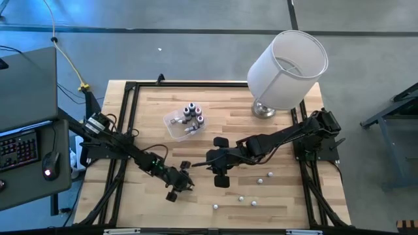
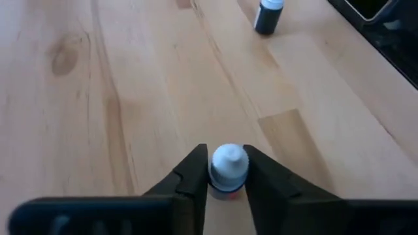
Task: Pick & Place food coloring
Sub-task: Put the small orange food coloring bottle into the transparent bin
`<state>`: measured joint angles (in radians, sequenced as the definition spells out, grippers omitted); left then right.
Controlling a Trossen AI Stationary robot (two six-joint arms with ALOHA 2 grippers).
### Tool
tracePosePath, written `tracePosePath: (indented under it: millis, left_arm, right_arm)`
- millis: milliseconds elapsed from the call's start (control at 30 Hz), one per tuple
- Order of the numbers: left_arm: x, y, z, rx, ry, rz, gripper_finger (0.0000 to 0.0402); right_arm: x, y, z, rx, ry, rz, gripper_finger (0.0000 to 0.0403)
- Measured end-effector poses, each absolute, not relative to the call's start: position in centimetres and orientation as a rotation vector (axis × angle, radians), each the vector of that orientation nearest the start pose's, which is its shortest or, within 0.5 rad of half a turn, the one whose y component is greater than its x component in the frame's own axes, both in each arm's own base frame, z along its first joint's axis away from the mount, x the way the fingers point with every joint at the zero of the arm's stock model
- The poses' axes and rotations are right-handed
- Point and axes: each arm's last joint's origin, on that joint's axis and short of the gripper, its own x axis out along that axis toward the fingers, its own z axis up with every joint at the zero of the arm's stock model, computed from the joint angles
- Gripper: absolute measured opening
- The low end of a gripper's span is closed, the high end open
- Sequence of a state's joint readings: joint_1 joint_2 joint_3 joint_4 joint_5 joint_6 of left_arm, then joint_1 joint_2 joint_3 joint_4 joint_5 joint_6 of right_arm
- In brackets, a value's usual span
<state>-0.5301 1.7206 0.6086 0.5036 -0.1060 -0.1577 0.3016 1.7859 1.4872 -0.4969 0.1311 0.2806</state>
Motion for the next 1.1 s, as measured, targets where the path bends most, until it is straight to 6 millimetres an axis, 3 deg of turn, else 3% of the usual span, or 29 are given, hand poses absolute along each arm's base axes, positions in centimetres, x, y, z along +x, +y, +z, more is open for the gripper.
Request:
tracePosePath:
  millis: [133,300,467,600,700,800,967,1100]
  left_arm:
    - [26.2,-14.8,12.1,0.052,0.581,-0.306,0.0053]
    - [26.0,-13.5,15.6,0.045,0.459,-0.099,0.0068]
    - [24.4,-9.6,20.3,0.057,0.396,0.152,0.0077]
    - [23.0,-5.6,22.0,0.054,0.462,0.280,0.0073]
    - [22.5,-2.7,21.5,0.006,0.520,0.390,0.0072]
    - [22.1,-0.5,19.8,-0.034,0.557,0.441,0.0072]
    - [22.1,1.7,17.0,-0.111,0.556,0.456,0.0072]
    - [22.1,2.8,16.4,-0.150,0.561,0.477,0.0072]
  right_arm:
    - [37.9,11.4,27.8,0.095,0.792,0.051,0.0099]
    - [37.9,11.4,27.8,0.095,0.792,0.051,0.0099]
    - [37.9,11.4,27.8,0.122,0.793,0.039,0.0099]
    - [37.9,11.4,27.8,0.123,0.794,0.039,0.0099]
    - [37.9,11.4,27.8,0.123,0.794,0.039,0.0099]
    - [37.9,11.4,27.8,0.122,0.794,0.038,0.0099]
    - [37.9,11.4,27.7,0.120,0.793,0.035,0.0099]
    - [37.8,11.3,27.3,0.111,0.803,0.028,0.0099]
